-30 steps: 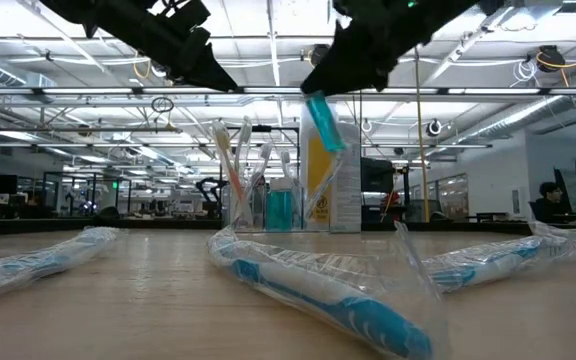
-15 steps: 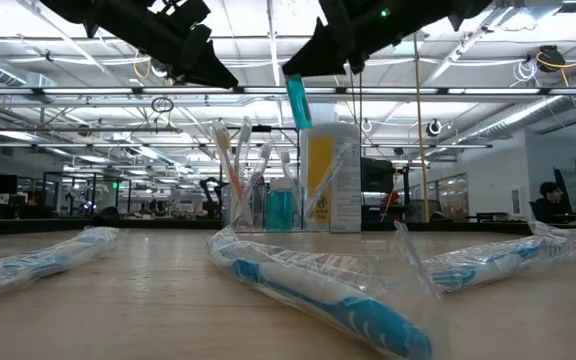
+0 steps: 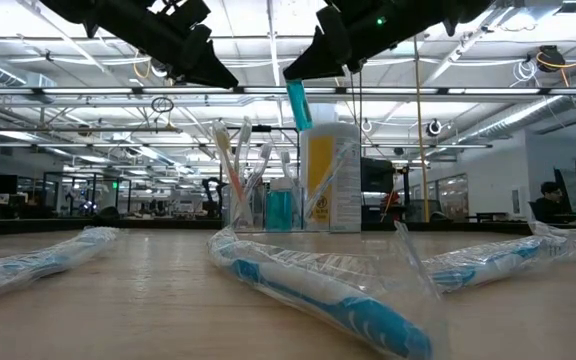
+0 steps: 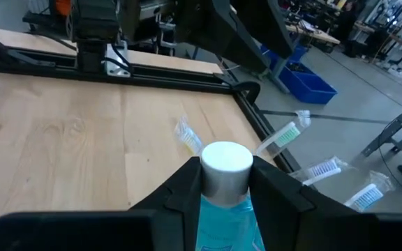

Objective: Pick & Place toothbrushing station
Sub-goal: Put the blue mouthwash into the middle section of the transparent organizer

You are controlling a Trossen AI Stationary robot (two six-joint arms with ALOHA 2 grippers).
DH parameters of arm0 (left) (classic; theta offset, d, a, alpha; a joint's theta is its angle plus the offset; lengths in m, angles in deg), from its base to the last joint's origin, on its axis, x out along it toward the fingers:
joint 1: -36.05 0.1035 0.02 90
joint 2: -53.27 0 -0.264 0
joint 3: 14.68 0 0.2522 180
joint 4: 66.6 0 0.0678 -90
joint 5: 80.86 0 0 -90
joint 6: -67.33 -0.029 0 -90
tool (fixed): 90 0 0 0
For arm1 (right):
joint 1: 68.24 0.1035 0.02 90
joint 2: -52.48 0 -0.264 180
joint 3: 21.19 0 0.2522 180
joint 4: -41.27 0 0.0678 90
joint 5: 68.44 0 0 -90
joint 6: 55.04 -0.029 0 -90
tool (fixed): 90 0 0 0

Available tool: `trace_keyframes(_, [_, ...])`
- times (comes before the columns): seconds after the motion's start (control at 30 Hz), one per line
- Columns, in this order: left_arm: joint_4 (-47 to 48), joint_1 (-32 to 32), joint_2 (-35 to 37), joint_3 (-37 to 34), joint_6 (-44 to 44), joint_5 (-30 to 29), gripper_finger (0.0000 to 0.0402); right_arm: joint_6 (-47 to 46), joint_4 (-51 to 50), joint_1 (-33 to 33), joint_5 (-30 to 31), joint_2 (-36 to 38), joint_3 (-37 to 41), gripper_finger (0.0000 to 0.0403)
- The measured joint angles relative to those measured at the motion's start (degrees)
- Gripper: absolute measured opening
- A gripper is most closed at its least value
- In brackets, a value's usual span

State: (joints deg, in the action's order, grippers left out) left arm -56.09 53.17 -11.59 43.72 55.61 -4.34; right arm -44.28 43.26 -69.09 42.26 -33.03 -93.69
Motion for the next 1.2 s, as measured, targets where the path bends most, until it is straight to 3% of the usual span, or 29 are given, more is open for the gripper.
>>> trace_keyframes(0.8, [-0.8, 0.0, 0.0, 0.0, 1.6, 0.1, 0.0189, 0.6, 4.2, -2.5, 0.0, -0.1, 0.0, 0.0096])
trace_keyframes(1.2, [-1.3, 0.0, 0.1, 0.0, 4.6, 0.1, 0.0189, -2.1, 19.5, -8.1, -2.9, -11.2, 0.1, 0.0096])
